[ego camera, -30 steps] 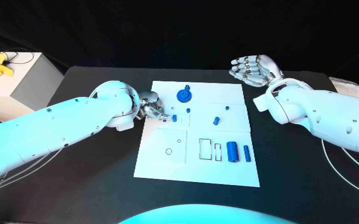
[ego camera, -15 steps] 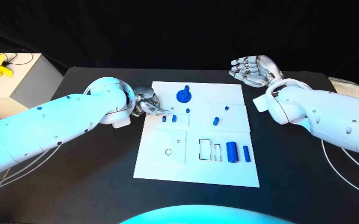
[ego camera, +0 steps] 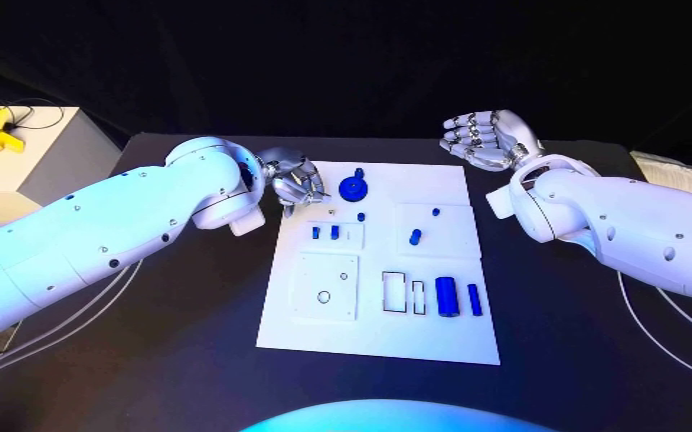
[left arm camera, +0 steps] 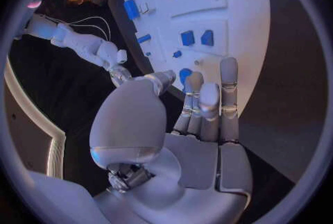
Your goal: Assemble the parts on the task board
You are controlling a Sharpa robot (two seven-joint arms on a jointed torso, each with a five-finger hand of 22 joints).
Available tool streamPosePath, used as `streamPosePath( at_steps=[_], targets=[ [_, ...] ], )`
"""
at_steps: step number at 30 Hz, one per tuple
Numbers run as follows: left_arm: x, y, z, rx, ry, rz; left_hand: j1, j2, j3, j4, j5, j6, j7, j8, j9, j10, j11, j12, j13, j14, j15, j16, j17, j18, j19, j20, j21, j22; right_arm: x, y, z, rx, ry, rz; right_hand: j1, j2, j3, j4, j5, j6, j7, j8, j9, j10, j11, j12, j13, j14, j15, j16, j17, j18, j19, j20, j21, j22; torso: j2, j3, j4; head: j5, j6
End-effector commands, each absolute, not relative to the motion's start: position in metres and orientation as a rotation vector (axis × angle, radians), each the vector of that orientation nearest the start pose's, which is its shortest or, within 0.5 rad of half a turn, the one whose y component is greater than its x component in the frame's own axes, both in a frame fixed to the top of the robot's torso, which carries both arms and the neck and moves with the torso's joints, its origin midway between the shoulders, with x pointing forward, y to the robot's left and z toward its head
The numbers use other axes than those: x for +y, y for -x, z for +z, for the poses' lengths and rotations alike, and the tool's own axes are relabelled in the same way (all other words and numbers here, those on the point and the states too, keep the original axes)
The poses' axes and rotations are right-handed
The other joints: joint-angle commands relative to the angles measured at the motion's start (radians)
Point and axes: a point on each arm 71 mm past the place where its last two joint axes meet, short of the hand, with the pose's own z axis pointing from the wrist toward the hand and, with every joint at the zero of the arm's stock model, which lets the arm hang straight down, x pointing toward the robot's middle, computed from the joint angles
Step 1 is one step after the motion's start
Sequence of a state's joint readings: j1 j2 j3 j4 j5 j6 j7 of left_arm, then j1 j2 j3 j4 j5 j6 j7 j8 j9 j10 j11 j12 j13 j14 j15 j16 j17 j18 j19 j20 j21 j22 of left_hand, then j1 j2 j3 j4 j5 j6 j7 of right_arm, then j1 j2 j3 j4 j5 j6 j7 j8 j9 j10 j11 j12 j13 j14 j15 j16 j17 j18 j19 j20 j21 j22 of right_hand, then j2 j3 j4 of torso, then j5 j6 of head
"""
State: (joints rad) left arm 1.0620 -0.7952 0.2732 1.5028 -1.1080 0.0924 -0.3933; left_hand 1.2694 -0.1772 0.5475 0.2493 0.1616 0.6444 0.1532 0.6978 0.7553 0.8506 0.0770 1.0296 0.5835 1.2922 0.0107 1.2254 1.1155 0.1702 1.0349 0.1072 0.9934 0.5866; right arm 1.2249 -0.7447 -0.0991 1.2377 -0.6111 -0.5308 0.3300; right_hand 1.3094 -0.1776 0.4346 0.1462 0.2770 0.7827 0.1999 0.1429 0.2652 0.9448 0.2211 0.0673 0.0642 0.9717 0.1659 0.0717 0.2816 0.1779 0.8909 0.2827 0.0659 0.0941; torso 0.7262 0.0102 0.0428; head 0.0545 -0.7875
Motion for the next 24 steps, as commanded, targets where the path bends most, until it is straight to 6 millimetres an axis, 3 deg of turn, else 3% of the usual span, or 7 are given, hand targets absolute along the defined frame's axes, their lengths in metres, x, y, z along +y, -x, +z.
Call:
streamPosePath(
  at_steps=[1, 5, 10, 18, 24],
  targets=[
    [0.183, -0.5, -0.166, 1.889, 0.215, -0.909, 0.085, -0.007, 0.05, -0.039, -0.002, 0.006, 0.007, -0.018, -0.039, -0.047, 0.008, -0.046, -0.038, -0.087, 0.008, -0.082, -0.099, 0.013, -0.026, 0.007, -0.039, -0.026, -0.246, -0.535, -0.19, 1.401, -0.524, 1.014, -0.008, 0.003, 0.0, -0.004, 0.006, 0.008, 0.081, -0.005, -0.001, 0.006, -0.002, -0.003, -0.001, 0.001, 0.008, -0.006, -0.001, 0.004, -0.008, -0.002, -0.002, -0.001, 0.001, 0.001, -0.0007, -0.005, 0.005],
    [0.171, -0.496, -0.17, 1.77, 0.063, -0.95, 0.134, -0.04, 0.087, -0.091, -0.01, 0.005, 0.018, -0.081, -0.126, -0.076, 0.024, -0.128, -0.119, -0.182, 0.02, -0.141, -0.191, 0.013, -0.049, 0.018, -0.056, -0.031, -0.245, -0.535, -0.19, 1.402, -0.525, 1.016, -0.008, 0.003, 0.0, -0.005, 0.007, 0.008, 0.081, -0.005, -0.001, 0.007, -0.002, -0.003, -0.001, 0.001, 0.008, -0.006, -0.001, 0.004, -0.008, -0.002, -0.002, -0.001, 0.002, 0.0, -0.0014, -0.01, 0.009],
    [0.154, -0.488, -0.179, 1.639, -0.126, -0.979, 0.148, -0.067, 0.08, -0.136, -0.015, 0.001, 0.021, -0.149, -0.22, -0.091, 0.026, -0.226, -0.212, -0.187, 0.023, -0.122, -0.209, 0.014, -0.055, 0.02, -0.04, -0.016, -0.246, -0.535, -0.19, 1.405, -0.527, 1.016, -0.008, 0.003, 0.0, -0.005, 0.007, 0.008, 0.081, -0.005, -0.001, 0.007, -0.002, -0.003, -0.001, 0.001, 0.008, -0.006, -0.001, 0.004, -0.008, -0.002, -0.002, -0.001, 0.0, 0.0007, 0.0008, -0.019, 0.019],
    [0.138, -0.481, -0.197, 1.6, -0.31, -0.917, 0.13, -0.087, 0.041, -0.147, -0.017, 0.022, 0.016, -0.189, -0.288, -0.134, 0.045, -0.307, -0.286, -0.188, 0.039, -0.111, -0.255, 0.014, -0.052, 0.033, -0.029, -0.008, -0.245, -0.535, -0.19, 1.405, -0.526, 1.019, -0.008, 0.003, 0.0, -0.005, 0.007, 0.008, 0.081, -0.005, -0.001, 0.007, -0.002, -0.003, -0.001, 0.001, 0.008, -0.006, -0.001, 0.004, -0.008, -0.002, -0.002, -0.001, 0.001, 0.0009, 0.0, -0.02, 0.025],
    [0.129, -0.481, -0.207, 1.63, -0.382, -0.858, 0.13, -0.088, 0.022, -0.152, -0.016, 0.037, -0.009, -0.225, -0.333, -0.145, 0.047, -0.347, -0.33, -0.173, 0.039, -0.078, -0.267, 0.014, -0.045, 0.036, -0.017, -0.001, -0.244, -0.535, -0.19, 1.406, -0.525, 1.021, -0.008, 0.003, 0.0, -0.005, 0.007, 0.008, 0.081, -0.005, -0.001, 0.007, -0.002, -0.003, -0.001, 0.001, 0.008, -0.006, -0.001, 0.004, -0.008, -0.002, -0.002, -0.001, 0.002, -0.0003, -0.002, -0.021, 0.028]
  ],
)
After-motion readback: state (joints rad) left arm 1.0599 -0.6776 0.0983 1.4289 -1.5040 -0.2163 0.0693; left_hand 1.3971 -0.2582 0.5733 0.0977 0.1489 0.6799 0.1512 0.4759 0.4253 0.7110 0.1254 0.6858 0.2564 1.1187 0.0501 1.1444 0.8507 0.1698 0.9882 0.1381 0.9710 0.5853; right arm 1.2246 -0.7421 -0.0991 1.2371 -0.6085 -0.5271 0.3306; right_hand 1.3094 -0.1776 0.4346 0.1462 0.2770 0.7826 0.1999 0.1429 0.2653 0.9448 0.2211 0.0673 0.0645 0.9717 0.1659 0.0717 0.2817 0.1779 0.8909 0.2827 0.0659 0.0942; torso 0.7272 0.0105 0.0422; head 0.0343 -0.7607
